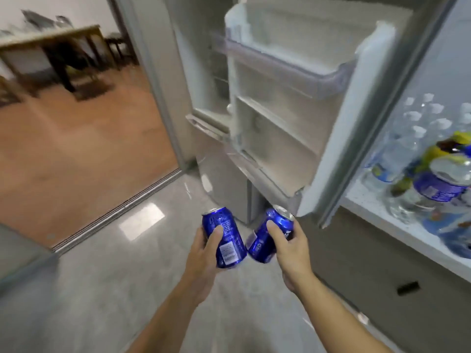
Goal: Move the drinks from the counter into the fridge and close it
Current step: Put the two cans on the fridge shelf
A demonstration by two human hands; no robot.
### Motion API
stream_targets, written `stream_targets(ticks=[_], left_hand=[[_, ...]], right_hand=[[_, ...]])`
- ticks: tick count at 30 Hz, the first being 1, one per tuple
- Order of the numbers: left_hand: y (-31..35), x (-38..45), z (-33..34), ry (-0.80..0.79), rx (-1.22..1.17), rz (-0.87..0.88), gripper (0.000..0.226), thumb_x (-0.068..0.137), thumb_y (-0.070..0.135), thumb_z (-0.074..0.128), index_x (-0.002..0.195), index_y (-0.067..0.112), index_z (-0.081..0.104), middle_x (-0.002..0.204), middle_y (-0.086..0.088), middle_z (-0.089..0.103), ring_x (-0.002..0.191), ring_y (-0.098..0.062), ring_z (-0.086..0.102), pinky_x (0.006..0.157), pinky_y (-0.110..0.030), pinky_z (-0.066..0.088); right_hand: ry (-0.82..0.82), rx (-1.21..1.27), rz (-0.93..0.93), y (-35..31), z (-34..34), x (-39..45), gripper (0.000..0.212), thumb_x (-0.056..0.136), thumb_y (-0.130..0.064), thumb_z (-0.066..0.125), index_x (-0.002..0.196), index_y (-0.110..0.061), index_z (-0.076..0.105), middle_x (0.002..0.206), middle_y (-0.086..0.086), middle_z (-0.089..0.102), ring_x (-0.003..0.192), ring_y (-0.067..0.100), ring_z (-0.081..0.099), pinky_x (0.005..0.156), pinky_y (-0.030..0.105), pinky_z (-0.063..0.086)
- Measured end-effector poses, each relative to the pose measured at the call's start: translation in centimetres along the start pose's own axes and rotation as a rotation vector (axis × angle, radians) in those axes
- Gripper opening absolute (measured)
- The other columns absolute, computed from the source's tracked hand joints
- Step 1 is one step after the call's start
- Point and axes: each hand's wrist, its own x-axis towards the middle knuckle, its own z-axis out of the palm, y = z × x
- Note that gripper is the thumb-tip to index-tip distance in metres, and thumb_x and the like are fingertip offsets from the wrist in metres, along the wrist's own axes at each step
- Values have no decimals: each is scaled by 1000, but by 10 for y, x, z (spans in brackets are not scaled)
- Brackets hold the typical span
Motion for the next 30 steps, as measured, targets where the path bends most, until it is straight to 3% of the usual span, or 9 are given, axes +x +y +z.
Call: stream_targets(ticks=[3, 6, 11, 14, 18, 21, 26, 30], left_hand=[[27, 12, -66, 64, -91, -113, 44, 92, 52, 52, 124, 23, 59, 111, -8, 72, 91, -27, 73, 71, -40, 57], [57, 35, -119, 100, -184, -154, 64, 79, 62, 55, 125, 18, 61, 108, -7, 74, 84, -28, 72, 71, -37, 52], [105, 107, -186, 104, -256, -141, 75, 71, 59, 58, 130, 11, 57, 112, -12, 66, 102, -34, 58, 69, -35, 45], [140, 167, -216, 83, -237, -117, 77, 75, 57, 59, 134, 7, 55, 112, -12, 67, 103, -35, 59, 70, -35, 46], [191, 253, -239, 49, -170, -101, 77, 77, 55, 67, 137, 10, 50, 107, -8, 69, 92, -30, 66, 71, -34, 50], [231, 320, -240, 22, -114, -88, 77, 72, 57, 66, 134, 13, 52, 102, -10, 71, 84, -29, 70, 69, -34, 52], [276, 425, -233, -114, -80, -88, 66, 74, 53, 68, 130, 19, 57, 103, -7, 73, 85, -25, 69, 71, -36, 53], [298, 511, -222, -239, -40, -79, 57, 72, 45, 75, 124, 25, 61, 105, -7, 75, 85, -24, 73, 89, -55, 53]], right_hand=[[-73, 48, 132, 14, 81, 4, 30, 84, -33, 77, 112, -28, 69, 101, 2, 75, 86, 12, 72, 70, 32, 58], [-103, 90, 265, 22, 149, 23, 33, 83, -40, 75, 109, -21, 67, 94, 4, 76, 80, 15, 73, 62, 29, 57], [-142, 179, 431, 34, 249, 89, 40, 86, -48, 70, 108, -14, 66, 86, 4, 74, 72, 17, 73, 63, 33, 59], [-198, 235, 480, 31, 305, 144, 46, 84, -50, 71, 114, -16, 65, 91, 5, 72, 74, 18, 72, 63, 35, 58], [-207, 235, 424, 15, 366, 214, 50, 77, -43, 78, 115, -13, 65, 89, 6, 71, 73, 20, 71, 62, 37, 58], [-147, 221, 357, -3, 399, 266, 41, 82, -27, 77, 116, -9, 64, 91, 10, 70, 78, 25, 69, 65, 40, 59], [-17, 182, 248, -24, 427, 342, 30, 84, -18, 76, 112, -11, 66, 96, 9, 72, 81, 22, 70, 82, 52, 58], [165, 81, 153, -32, 435, 400, 36, 78, -24, 82, 110, -17, 67, 105, 7, 75, 97, 26, 71, 90, 54, 57]])
